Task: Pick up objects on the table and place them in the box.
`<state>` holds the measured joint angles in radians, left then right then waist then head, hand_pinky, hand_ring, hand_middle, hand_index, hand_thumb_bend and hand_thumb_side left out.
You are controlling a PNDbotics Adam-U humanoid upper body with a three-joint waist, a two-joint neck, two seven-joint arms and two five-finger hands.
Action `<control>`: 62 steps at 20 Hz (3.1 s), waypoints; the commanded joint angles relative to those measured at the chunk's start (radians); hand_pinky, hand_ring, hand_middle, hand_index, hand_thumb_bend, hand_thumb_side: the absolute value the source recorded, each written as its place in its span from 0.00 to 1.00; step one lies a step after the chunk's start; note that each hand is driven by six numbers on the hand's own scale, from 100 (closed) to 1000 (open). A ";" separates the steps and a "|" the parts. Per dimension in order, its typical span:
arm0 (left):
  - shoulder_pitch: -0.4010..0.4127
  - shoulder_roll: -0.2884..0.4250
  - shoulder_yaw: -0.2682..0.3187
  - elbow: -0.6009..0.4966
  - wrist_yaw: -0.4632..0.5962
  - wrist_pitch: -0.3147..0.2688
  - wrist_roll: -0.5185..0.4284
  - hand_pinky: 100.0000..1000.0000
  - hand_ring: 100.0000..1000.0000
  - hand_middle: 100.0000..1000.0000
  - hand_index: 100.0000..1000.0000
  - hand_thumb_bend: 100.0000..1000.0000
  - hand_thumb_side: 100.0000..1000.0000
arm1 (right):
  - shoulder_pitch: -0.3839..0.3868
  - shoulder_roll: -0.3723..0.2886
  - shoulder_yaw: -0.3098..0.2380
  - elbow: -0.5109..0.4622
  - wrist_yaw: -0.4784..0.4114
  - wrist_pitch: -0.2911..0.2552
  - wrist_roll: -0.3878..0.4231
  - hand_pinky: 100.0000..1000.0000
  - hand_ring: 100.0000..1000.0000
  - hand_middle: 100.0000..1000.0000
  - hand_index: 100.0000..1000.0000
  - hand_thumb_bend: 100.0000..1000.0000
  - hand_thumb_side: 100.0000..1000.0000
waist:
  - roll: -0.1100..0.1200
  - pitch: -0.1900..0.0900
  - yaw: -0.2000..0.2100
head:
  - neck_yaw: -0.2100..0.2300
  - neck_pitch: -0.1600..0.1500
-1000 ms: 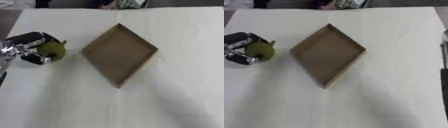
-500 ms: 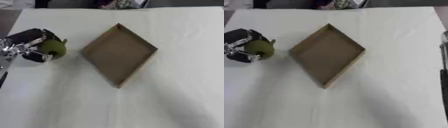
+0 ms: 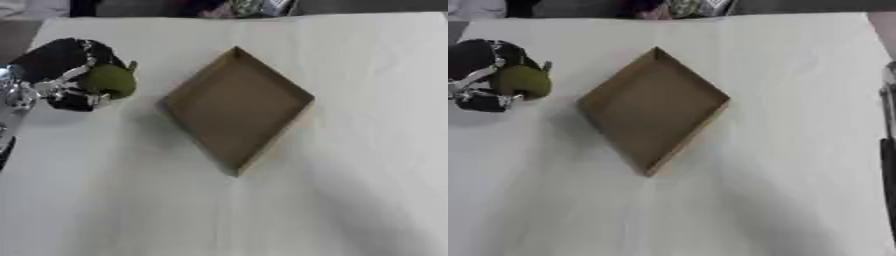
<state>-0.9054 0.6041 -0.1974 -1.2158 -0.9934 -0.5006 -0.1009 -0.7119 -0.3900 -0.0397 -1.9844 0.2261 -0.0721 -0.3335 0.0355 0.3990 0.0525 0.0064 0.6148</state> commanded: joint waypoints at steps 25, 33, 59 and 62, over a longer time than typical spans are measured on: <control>-0.147 -0.237 0.009 0.057 -0.123 -0.207 0.166 0.45 0.49 0.45 0.68 0.00 0.00 | -0.136 -0.119 -0.007 -0.012 0.056 0.116 0.034 0.75 0.60 0.50 0.78 0.00 0.52 | -0.028 -0.054 -0.046 | -0.019 0.024; -0.147 -0.323 0.084 0.115 -0.154 -0.040 0.164 0.41 0.47 0.43 0.69 0.00 0.00 | -0.158 -0.119 -0.008 0.000 0.057 0.127 0.035 0.75 0.60 0.50 0.78 0.00 0.52 | -0.045 -0.049 -0.071 | -0.015 0.015; -0.121 -0.446 0.115 0.117 -0.111 0.062 -0.061 0.49 0.51 0.47 0.75 0.00 0.06 | -0.165 -0.048 0.004 0.004 0.033 0.120 0.034 0.76 0.60 0.49 0.79 0.00 0.52 | -0.047 -0.038 -0.120 | 0.017 0.020; -0.110 -0.454 0.110 0.115 -0.104 0.058 -0.095 0.51 0.52 0.48 0.76 0.00 0.07 | -0.165 -0.045 0.004 0.005 0.032 0.120 0.033 0.76 0.60 0.49 0.79 0.00 0.52 | -0.047 -0.038 -0.120 | 0.014 0.021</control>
<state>-0.9991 0.1501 -0.0849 -1.0860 -1.1044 -0.4400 -0.1816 -0.8622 -0.4251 -0.0305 -1.9770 0.2620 0.0503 -0.3017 -0.0107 0.3821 -0.0671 0.0238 0.6323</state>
